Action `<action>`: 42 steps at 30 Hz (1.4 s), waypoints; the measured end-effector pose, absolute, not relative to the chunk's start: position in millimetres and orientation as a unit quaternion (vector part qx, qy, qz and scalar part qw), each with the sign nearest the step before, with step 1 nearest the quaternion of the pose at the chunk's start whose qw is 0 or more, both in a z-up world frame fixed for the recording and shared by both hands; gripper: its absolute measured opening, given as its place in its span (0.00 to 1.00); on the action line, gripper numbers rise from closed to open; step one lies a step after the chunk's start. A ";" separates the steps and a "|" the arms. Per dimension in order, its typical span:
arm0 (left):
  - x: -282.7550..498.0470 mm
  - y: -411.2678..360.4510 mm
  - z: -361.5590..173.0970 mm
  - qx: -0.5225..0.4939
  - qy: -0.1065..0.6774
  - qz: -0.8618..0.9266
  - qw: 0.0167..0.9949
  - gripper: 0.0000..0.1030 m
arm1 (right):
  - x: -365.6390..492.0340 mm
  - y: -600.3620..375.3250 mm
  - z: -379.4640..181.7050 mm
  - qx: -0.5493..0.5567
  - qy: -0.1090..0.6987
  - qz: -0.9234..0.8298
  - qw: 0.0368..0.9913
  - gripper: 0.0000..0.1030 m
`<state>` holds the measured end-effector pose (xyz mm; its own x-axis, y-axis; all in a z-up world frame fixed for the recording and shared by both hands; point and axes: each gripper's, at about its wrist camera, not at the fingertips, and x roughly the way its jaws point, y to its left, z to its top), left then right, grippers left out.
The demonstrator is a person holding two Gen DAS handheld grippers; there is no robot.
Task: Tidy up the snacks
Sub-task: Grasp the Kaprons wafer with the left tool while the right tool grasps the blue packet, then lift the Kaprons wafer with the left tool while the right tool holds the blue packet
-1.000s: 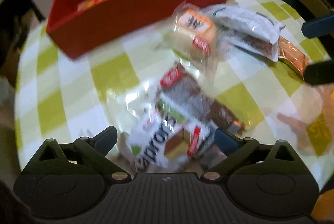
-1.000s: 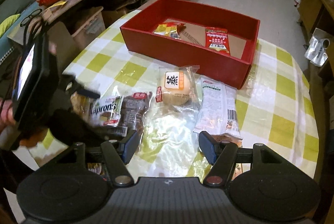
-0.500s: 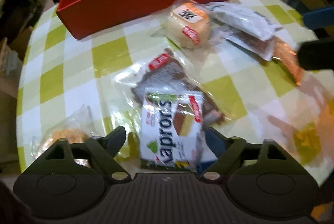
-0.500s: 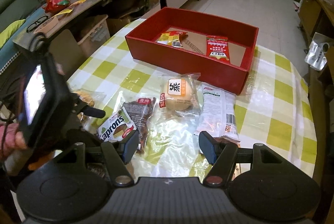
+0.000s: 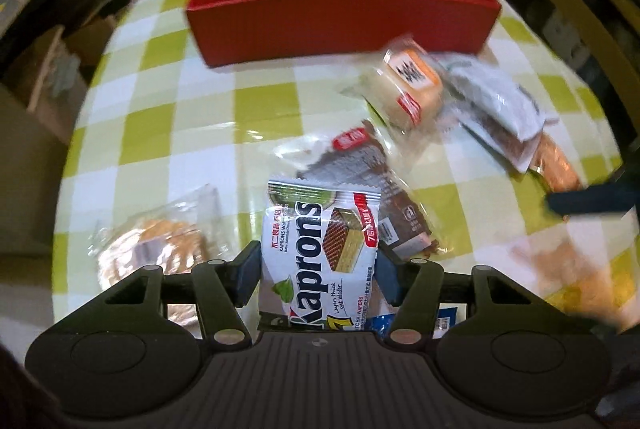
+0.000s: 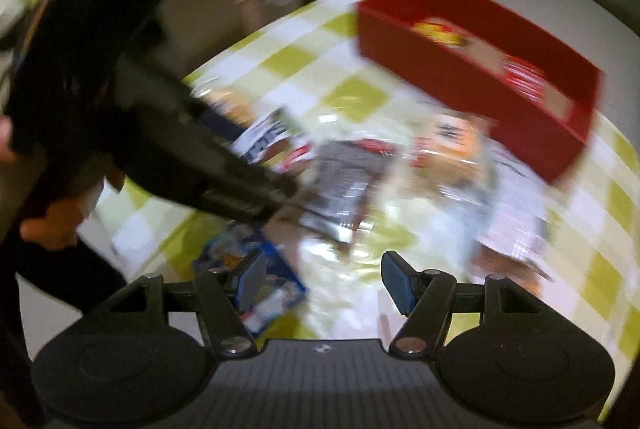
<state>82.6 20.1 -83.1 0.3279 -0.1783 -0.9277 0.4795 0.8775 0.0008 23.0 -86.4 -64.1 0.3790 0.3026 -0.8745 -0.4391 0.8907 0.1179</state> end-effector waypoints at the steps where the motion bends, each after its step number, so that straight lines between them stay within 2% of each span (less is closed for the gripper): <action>1: 82.2 22.9 -80.1 0.135 0.542 -0.201 0.805 0.63 | 23.8 -77.4 -68.1 -0.079 0.512 0.239 0.821 0.71; 11: 88.9 59.4 -67.6 0.089 0.543 -0.178 0.816 0.64 | 19.6 -10.1 -112.7 -0.182 0.534 0.345 0.750 0.71; 19: 94.4 72.8 -71.9 0.079 0.555 -0.183 0.808 0.64 | 26.4 -7.7 -131.7 -0.209 0.540 0.317 0.751 0.73; 23: 93.6 73.6 -73.8 0.082 0.557 -0.185 0.805 0.64 | 33.4 -20.0 -124.4 -0.150 0.557 0.311 0.755 0.60; 28: 91.8 71.8 -71.3 0.085 0.552 -0.191 0.807 0.64 | 30.6 -30.5 -119.3 -0.124 0.563 0.302 0.759 0.57; 35: 88.3 63.5 -71.9 0.100 0.548 -0.191 0.808 0.64 | 33.9 -37.6 -102.3 -0.091 0.557 0.296 0.771 0.47; 40: 90.3 63.5 -74.0 0.099 0.552 -0.184 0.807 0.64 | 34.3 -35.9 -106.5 -0.094 0.554 0.312 0.766 0.52; 42: 90.2 63.3 -74.0 0.099 0.552 -0.184 0.808 0.64 | 35.4 -34.3 -109.5 -0.107 0.552 0.319 0.763 0.60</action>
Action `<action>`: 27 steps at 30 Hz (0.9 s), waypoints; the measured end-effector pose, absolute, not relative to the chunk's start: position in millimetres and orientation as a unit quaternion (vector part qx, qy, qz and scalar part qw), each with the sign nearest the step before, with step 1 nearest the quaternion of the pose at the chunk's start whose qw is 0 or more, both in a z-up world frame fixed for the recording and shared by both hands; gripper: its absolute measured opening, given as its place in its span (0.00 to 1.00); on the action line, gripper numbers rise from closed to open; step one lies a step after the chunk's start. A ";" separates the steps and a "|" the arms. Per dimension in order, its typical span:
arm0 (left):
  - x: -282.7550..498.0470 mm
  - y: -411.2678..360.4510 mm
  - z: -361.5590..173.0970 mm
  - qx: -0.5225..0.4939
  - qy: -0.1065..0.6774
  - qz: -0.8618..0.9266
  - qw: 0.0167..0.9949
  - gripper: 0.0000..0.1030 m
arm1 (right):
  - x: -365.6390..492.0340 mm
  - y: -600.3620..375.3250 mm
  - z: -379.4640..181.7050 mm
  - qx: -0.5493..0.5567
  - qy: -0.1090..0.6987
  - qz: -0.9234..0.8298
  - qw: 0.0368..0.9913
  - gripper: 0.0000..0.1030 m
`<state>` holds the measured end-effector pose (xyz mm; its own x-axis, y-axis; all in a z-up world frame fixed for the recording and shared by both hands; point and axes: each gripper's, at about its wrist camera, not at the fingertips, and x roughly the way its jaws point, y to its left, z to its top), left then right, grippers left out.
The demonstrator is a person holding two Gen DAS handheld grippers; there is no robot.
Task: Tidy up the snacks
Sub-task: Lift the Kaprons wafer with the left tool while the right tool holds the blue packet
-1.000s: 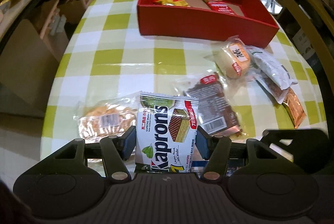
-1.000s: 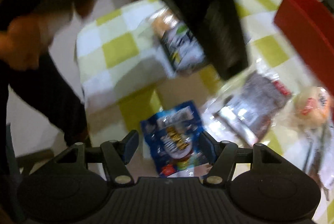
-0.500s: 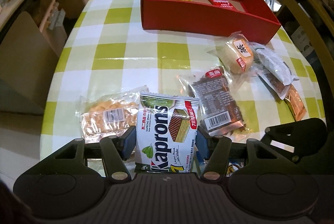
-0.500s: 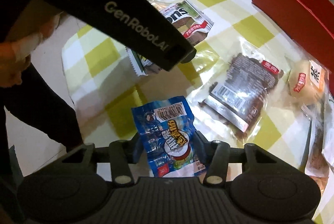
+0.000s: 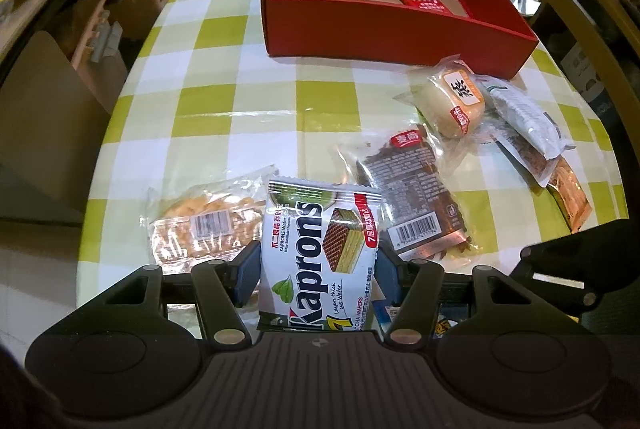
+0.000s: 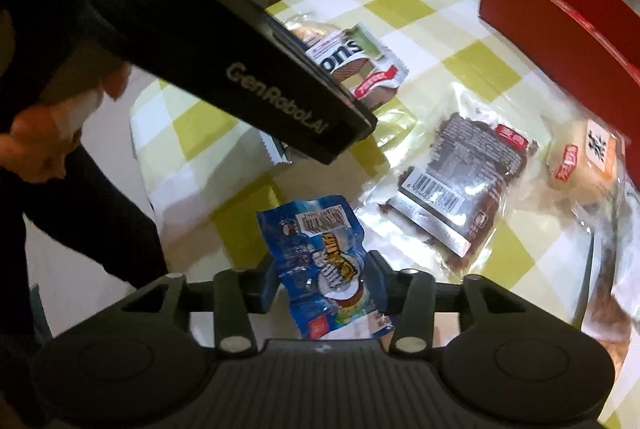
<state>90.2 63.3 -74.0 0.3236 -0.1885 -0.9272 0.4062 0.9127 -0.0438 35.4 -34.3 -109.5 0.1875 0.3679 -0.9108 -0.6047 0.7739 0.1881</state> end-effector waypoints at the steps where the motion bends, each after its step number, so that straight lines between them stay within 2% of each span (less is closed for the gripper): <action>1: 89.8 63.0 -73.7 0.099 0.551 -0.185 0.808 0.64 | 36.9 -33.2 -112.0 -0.110 0.553 0.319 0.762 0.63; 3: 89.9 63.2 -73.4 0.098 0.551 -0.187 0.808 0.64 | 39.8 -28.8 -119.0 -0.124 0.558 0.323 0.755 0.72; 6: 90.6 64.7 -73.3 0.096 0.551 -0.187 0.807 0.64 | 40.3 -19.5 -126.8 -0.147 0.560 0.328 0.746 0.78; 13: 93.3 71.2 -71.9 0.087 0.553 -0.179 0.809 0.65 | 30.8 -8.6 -126.8 -0.139 0.574 0.321 0.741 0.84; 17: 91.7 72.0 -70.8 0.092 0.553 -0.154 0.814 0.65 | 24.7 -2.9 -132.3 -0.136 0.571 0.336 0.737 1.00; 24: 87.3 85.5 -58.3 0.065 0.544 -0.143 0.824 0.65 | 26.7 -6.0 -137.5 -0.094 0.570 0.335 0.744 1.00; 27: 90.0 90.6 -58.4 0.056 0.547 -0.134 0.825 0.64 | 22.2 -4.2 -135.1 -0.109 0.562 0.321 0.754 0.99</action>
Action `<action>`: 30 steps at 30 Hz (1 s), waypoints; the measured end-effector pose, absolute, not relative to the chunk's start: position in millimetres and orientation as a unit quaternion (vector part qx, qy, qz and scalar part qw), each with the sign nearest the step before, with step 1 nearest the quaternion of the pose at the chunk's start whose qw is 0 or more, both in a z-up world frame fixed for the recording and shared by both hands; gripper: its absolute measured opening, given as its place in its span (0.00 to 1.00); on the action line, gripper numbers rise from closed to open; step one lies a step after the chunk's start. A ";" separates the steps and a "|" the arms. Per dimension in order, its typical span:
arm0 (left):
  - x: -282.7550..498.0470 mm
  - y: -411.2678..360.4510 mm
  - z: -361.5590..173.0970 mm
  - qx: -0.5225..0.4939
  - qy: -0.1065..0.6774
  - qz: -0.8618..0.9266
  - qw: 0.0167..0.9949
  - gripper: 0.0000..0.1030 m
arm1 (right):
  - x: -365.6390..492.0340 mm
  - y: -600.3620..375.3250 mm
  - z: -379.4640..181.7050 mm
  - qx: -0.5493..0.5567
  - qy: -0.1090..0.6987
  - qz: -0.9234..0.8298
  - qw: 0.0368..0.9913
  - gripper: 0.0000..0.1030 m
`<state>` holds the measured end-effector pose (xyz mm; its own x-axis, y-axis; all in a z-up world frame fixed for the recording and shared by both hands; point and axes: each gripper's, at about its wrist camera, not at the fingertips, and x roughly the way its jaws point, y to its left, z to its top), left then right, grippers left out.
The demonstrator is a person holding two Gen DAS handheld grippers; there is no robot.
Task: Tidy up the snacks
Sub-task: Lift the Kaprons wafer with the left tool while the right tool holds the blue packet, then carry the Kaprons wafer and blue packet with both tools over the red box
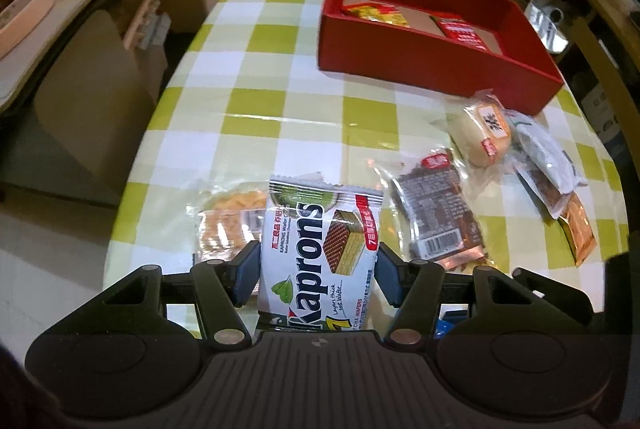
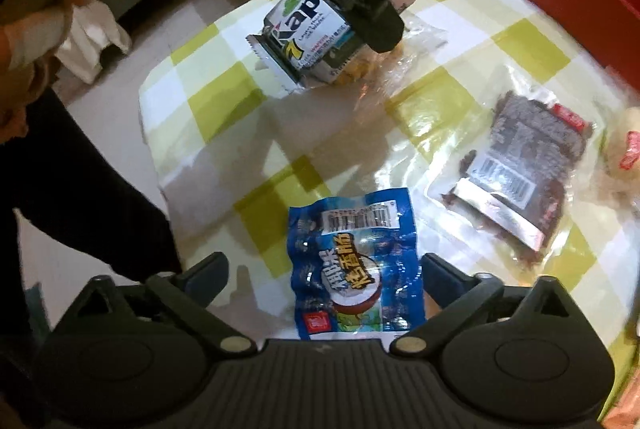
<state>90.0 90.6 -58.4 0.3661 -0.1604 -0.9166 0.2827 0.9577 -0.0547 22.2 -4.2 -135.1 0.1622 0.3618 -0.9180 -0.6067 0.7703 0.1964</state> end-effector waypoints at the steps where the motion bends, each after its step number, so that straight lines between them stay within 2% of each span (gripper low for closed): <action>1: 90.6 91.2 -58.6 0.055 0.547 -0.133 0.824 0.64 | 20.8 -3.8 -133.0 -0.117 0.560 0.312 0.759 0.95; 2: 90.9 90.8 -58.5 0.055 0.547 -0.134 0.824 0.64 | 21.1 -6.5 -130.2 -0.117 0.559 0.304 0.762 0.80; 3: 91.0 89.4 -58.1 0.056 0.547 -0.138 0.824 0.64 | 23.1 -12.9 -126.5 -0.107 0.560 0.297 0.766 0.61; 4: 91.0 87.3 -57.5 0.058 0.545 -0.140 0.825 0.64 | 27.2 -21.4 -123.8 -0.080 0.567 0.294 0.766 0.59; 6: 89.9 83.1 -56.4 0.060 0.543 -0.144 0.825 0.64 | 34.1 -39.7 -122.4 -0.016 0.585 0.292 0.757 0.41; 12: 87.1 72.2 -55.3 0.070 0.539 -0.151 0.826 0.65 | 29.0 -43.2 -121.1 -0.024 0.585 0.294 0.756 0.41; 16: 86.0 69.3 -54.4 0.072 0.537 -0.150 0.827 0.63 | 32.4 -39.6 -116.4 -0.028 0.585 0.282 0.760 0.45; 17: 85.5 68.4 -54.3 0.072 0.536 -0.150 0.827 0.63 | 29.9 -36.3 -113.2 -0.049 0.578 0.280 0.765 0.55; 18: 85.1 67.7 -54.8 0.074 0.536 -0.151 0.827 0.63 | 25.7 -31.1 -112.5 -0.071 0.574 0.275 0.768 0.69; 20: 84.4 66.0 -57.8 0.080 0.539 -0.153 0.824 0.64 | 17.8 -23.2 -109.3 -0.092 0.561 0.284 0.772 0.76; 22: 84.2 65.2 -63.8 0.084 0.547 -0.152 0.819 0.65 | 13.9 -16.9 -114.6 -0.092 0.565 0.296 0.765 0.78; 24: 85.9 63.4 -71.4 0.079 0.559 -0.147 0.812 0.71 | 12.3 -6.2 -124.9 -0.096 0.577 0.297 0.755 0.82; 26: 87.4 58.8 -77.5 0.078 0.571 -0.144 0.804 0.74 | 3.6 7.5 -129.6 -0.140 0.556 0.301 0.762 0.87; 28: 87.0 51.5 -83.4 0.082 0.578 -0.141 0.800 0.77 | -5.6 17.7 -133.4 -0.199 0.532 0.287 0.771 0.83; 30: 86.8 41.6 -89.2 0.100 0.581 -0.135 0.797 0.78 | -7.7 15.0 -131.3 -0.198 0.534 0.279 0.773 0.76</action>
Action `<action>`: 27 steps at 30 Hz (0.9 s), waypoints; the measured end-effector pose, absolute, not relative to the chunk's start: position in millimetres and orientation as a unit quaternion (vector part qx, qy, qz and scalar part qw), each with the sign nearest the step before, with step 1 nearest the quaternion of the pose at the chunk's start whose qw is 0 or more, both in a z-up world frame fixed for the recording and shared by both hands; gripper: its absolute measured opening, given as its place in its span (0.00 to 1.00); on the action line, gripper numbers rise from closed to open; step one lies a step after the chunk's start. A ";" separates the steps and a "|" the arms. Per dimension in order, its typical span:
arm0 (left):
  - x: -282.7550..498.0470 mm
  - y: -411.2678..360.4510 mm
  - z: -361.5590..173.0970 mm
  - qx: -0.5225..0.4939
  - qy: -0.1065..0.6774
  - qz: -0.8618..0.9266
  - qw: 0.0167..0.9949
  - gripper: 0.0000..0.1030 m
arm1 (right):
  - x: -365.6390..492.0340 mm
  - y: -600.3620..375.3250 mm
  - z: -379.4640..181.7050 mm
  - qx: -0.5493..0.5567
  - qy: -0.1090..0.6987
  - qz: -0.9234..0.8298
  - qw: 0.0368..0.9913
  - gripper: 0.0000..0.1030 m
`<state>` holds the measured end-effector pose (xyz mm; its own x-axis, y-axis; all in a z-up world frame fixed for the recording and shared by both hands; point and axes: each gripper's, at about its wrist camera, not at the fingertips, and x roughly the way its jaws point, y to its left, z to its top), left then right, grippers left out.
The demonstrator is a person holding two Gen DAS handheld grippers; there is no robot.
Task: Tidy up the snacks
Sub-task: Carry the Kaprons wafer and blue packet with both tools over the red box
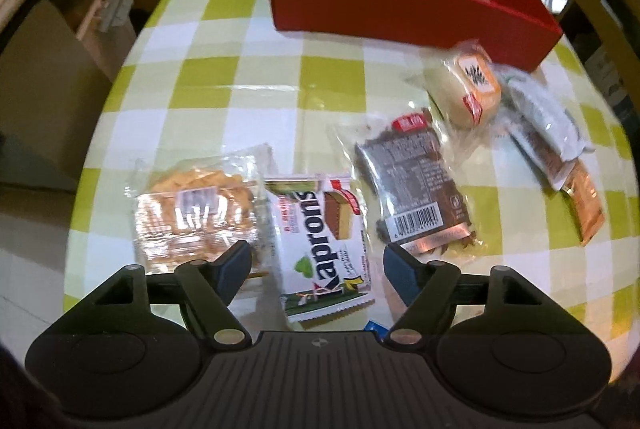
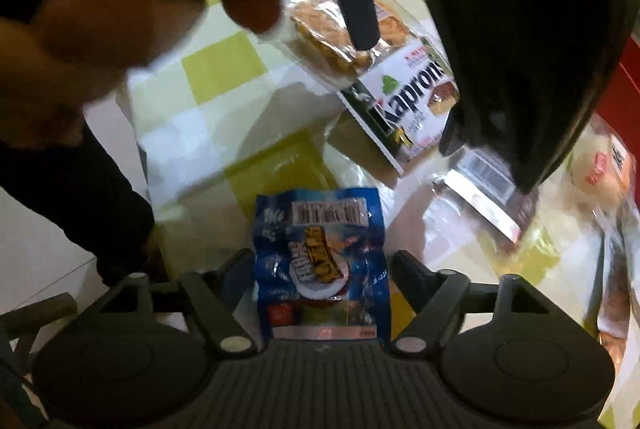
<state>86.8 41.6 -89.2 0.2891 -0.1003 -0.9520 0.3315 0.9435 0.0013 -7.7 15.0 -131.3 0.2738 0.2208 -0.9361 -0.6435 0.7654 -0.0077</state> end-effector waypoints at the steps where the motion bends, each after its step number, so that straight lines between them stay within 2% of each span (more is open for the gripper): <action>1: 87.1 36.9 -92.0 0.107 0.583 -0.132 0.795 0.78 | -6.4 11.3 -130.0 -0.195 0.540 0.270 0.773 0.76; 5: 89.0 18.7 -101.0 0.129 0.590 -0.125 0.787 0.82 | -8.8 -9.5 -129.9 -0.181 0.553 0.240 0.777 0.76; 7: 88.8 10.8 -104.9 0.144 0.589 -0.117 0.786 0.80 | -10.7 -24.2 -128.3 -0.165 0.559 0.231 0.779 0.76; 10: 88.6 5.2 -110.5 0.162 0.589 -0.100 0.785 0.67 | -13.9 -50.0 -124.9 -0.138 0.561 0.221 0.786 0.76; 21: 96.2 6.3 -108.8 0.132 0.598 -0.071 0.787 0.67 | -14.4 -90.7 -98.4 -0.078 0.539 0.198 0.815 0.76; 27: 85.6 7.0 -85.3 0.104 0.584 -0.079 0.801 0.65 | -8.9 -104.2 -80.5 -0.065 0.521 0.193 0.829 0.76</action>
